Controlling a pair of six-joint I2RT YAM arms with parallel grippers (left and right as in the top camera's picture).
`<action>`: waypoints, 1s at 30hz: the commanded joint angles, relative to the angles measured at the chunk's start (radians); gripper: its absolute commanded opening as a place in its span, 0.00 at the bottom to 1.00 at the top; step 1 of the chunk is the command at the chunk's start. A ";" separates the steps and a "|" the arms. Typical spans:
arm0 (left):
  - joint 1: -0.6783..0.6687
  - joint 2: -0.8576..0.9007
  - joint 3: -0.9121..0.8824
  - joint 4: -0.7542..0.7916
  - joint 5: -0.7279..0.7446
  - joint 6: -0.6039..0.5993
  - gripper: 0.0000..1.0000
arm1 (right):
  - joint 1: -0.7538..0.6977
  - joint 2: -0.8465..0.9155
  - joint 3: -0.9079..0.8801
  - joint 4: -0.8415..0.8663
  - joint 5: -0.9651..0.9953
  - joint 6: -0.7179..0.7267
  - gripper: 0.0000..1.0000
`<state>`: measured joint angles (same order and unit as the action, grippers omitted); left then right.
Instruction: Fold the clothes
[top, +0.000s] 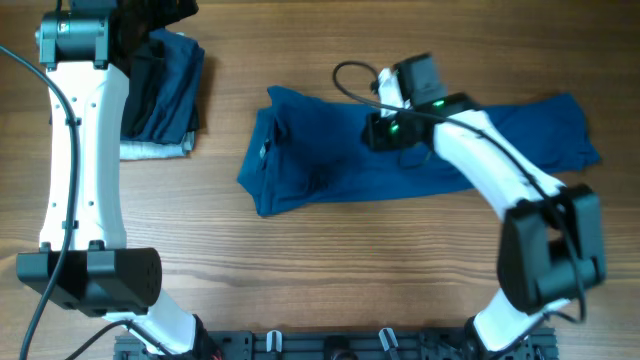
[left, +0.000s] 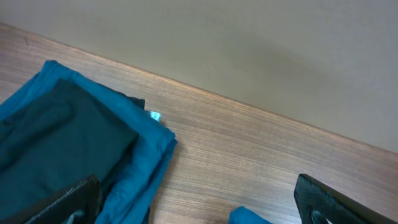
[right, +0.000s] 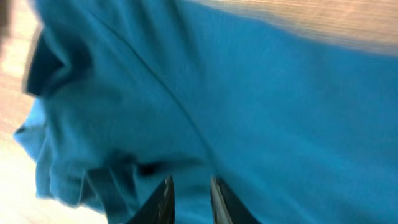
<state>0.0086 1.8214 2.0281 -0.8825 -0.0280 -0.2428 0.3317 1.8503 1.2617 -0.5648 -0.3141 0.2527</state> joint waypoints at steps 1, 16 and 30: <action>0.003 0.006 -0.005 0.002 0.002 0.000 1.00 | 0.086 0.141 -0.023 0.074 -0.082 0.293 0.19; 0.003 0.006 -0.005 0.002 0.002 -0.001 1.00 | -0.077 -0.146 0.068 0.018 -0.189 0.039 0.36; 0.003 0.006 -0.005 0.002 0.002 -0.001 1.00 | -0.887 0.023 0.068 -0.044 0.202 -0.505 0.57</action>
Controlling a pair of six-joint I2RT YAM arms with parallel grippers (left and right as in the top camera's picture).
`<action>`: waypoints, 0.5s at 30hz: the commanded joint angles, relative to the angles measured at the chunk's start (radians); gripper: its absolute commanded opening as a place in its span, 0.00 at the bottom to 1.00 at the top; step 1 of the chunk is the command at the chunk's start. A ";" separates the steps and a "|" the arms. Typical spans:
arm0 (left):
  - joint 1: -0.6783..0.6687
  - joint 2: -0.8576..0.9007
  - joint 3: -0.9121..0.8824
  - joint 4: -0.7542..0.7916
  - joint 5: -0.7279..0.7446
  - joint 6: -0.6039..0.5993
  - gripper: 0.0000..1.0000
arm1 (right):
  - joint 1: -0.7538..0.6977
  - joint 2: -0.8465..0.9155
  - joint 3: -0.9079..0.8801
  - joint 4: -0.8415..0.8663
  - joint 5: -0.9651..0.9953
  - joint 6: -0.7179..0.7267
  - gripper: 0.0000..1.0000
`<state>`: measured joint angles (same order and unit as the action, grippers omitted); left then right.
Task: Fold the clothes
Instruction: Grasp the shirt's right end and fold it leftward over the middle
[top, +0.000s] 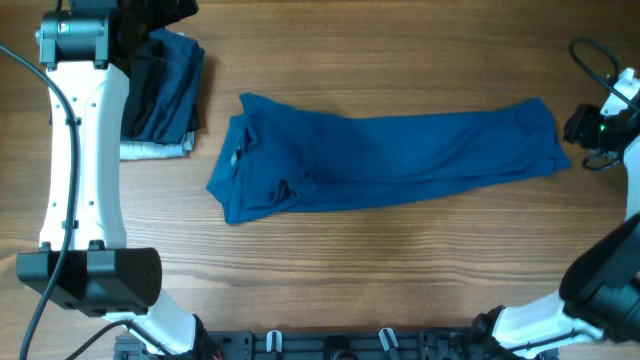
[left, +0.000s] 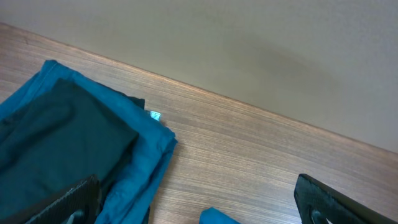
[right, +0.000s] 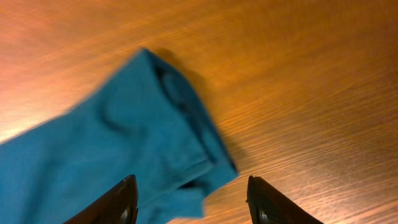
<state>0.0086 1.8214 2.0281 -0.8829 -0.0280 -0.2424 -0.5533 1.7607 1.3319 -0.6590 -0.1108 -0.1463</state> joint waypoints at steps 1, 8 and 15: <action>0.003 0.006 -0.005 0.002 0.002 -0.001 1.00 | -0.002 0.153 -0.002 0.077 -0.002 -0.143 0.58; 0.003 0.006 -0.005 0.002 0.002 -0.001 1.00 | 0.006 0.274 -0.002 0.219 -0.153 -0.244 0.64; 0.003 0.006 -0.005 0.002 0.002 -0.001 1.00 | 0.006 0.285 -0.003 0.220 -0.161 -0.244 0.68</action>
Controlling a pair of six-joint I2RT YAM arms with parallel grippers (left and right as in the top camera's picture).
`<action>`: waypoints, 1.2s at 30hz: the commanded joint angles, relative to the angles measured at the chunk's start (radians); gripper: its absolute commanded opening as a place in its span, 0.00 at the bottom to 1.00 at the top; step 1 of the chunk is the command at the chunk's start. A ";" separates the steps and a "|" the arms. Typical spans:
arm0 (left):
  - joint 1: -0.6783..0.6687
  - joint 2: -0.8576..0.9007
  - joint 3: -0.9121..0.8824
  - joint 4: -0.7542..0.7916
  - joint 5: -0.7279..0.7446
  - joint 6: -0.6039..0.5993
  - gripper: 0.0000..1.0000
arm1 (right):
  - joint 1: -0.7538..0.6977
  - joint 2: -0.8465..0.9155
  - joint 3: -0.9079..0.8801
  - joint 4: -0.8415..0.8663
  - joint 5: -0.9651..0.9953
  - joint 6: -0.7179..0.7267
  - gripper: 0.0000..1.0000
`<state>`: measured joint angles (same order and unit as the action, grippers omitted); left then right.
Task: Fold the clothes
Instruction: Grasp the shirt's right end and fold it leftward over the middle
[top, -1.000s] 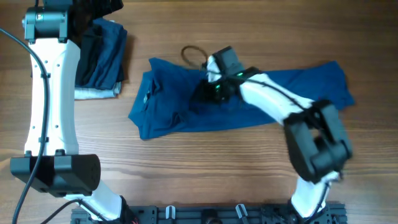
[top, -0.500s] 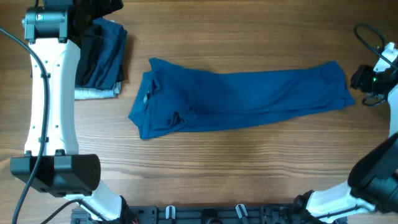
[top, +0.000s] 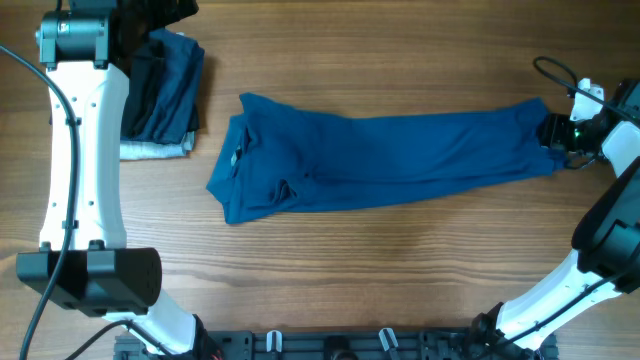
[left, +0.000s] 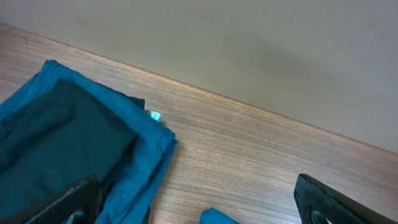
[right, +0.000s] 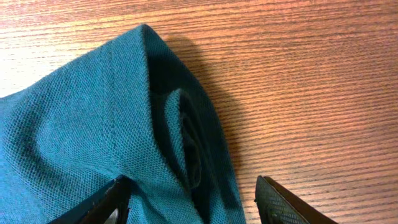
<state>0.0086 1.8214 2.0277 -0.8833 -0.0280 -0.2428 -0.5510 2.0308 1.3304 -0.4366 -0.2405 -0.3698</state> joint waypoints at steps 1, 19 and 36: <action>0.003 0.006 -0.004 0.002 0.002 0.000 1.00 | 0.004 0.024 -0.002 -0.002 -0.036 -0.020 0.69; 0.003 0.006 -0.004 0.002 0.002 0.000 1.00 | -0.125 0.114 0.201 -0.145 0.083 0.164 0.04; 0.003 0.006 -0.004 0.002 0.002 0.000 1.00 | 0.316 -0.137 0.436 -0.769 -0.009 0.322 0.04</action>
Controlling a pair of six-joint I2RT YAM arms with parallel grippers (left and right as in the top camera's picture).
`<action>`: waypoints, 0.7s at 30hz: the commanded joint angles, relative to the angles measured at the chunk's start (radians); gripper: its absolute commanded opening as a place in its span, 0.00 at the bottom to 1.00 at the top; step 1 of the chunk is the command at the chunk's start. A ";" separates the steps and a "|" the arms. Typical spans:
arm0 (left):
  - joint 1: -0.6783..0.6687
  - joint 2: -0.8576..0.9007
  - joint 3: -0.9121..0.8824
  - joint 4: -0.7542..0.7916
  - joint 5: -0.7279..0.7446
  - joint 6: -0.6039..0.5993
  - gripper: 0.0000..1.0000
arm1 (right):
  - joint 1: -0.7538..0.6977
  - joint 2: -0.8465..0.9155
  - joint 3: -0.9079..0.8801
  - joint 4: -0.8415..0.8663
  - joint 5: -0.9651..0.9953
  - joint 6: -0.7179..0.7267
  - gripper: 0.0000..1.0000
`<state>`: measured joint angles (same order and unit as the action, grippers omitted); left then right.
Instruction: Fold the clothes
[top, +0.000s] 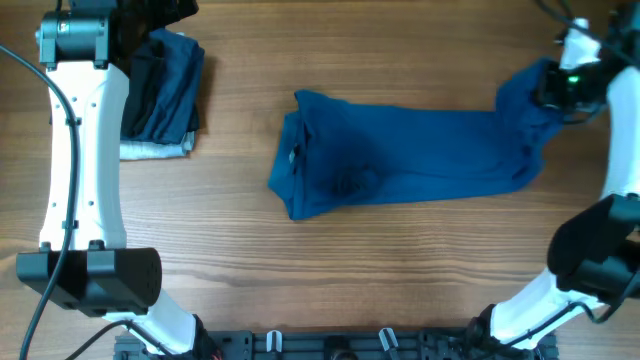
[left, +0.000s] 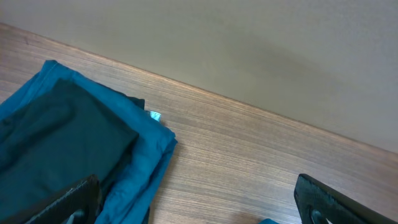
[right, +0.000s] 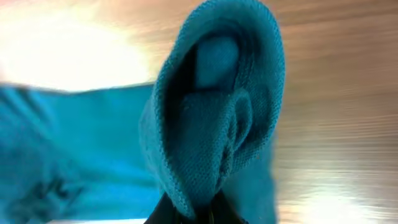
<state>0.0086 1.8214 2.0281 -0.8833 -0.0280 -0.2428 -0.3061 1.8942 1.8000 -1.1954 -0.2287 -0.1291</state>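
Note:
A blue shirt (top: 400, 150) lies stretched across the middle of the table, collar end at the left. Its right end is lifted and bunched at the far right, where my right gripper (top: 553, 90) is shut on it. In the right wrist view the pinched fold of blue knit (right: 211, 118) rises from between the closed fingers. My left gripper (left: 196, 208) stands open at the far left corner over the stack of folded clothes (top: 160, 90), its fingers (left: 68, 202) wide apart with nothing between them.
The stack (left: 56, 149) holds dark and blue folded garments with a white one at the bottom. The table's back edge meets a grey wall (left: 249, 50). Bare wood (top: 330, 260) lies in front of the shirt.
My right gripper was open at the shirt's right end on the table. Now it is shut on that end and raised toward the back. The shirt has shifted to the right.
My right gripper was first shut over the middle of the crumpled shirt. Then the shirt lay stretched long and flat, the gripper open beyond its right end. It closed in on that end, and now holds it lifted. The left arm stayed over the stack throughout.

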 joint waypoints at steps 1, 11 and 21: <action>0.003 0.006 -0.005 0.002 0.002 -0.001 1.00 | 0.111 0.000 -0.059 -0.008 -0.020 0.122 0.04; 0.003 0.006 -0.005 0.002 0.002 0.000 1.00 | 0.442 0.000 -0.402 0.429 -0.005 0.298 0.05; 0.003 0.006 -0.005 0.002 0.002 -0.001 1.00 | 0.379 -0.136 -0.287 0.347 -0.108 0.220 0.77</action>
<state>0.0086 1.8214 2.0277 -0.8833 -0.0277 -0.2428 0.1028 1.8587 1.4715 -0.8295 -0.3241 0.1112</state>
